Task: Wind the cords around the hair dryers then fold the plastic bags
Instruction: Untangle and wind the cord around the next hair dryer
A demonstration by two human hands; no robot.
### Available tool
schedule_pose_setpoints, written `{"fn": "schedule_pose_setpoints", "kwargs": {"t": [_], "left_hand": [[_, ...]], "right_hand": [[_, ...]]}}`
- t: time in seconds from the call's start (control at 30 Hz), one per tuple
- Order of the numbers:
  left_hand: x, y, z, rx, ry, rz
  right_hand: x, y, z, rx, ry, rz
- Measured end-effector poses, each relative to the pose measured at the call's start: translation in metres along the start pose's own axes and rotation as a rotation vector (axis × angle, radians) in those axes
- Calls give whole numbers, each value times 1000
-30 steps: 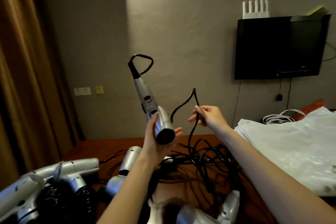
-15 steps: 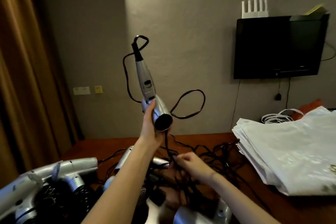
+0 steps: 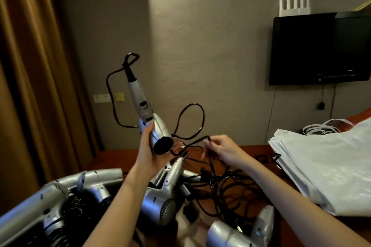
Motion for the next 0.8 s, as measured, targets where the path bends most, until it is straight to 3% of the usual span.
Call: {"fn": "schedule_pose_setpoints", "kwargs": {"t": [0.13,0.2,0.3,0.43,0.53,0.6,0.63,0.7,0.8], "left_hand": [[8,23,-39,-57,-150,-61],[10,37,-51,-61,-137,-109],[14,56,-61,-6,-131,-162],[14,56,-56,118,-162,-107],[9,45,-40,179,-165,-52],[4,39,-29,164,-130,-44],[5,38,-23,132,-110,-46],[6,33,-11,42,-89,-46],[12,16,8,-96,-82,5]], "right_hand": [[-19,-13,-30,-375,-15,158],[-29,-12,-44,-520,5,172],[-32,-17,-42,-560,40,236],[-6,-22,-4,-642,101,286],[22,26,28,-487,124,44],[39,71,54,-195,191,-214],[42,82,69,-11,202,-258],[40,78,83,309,189,-200],[33,51,75,442,181,-55]]}}
Point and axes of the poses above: each hand's wrist, its own x-axis away from the middle knuckle, its own y-axis out of the palm, z = x × y, the point moved 8 cm from there along -x, towards the middle knuckle, and after that the axes turned 5 degrees about -z, right-handed, at the moved point
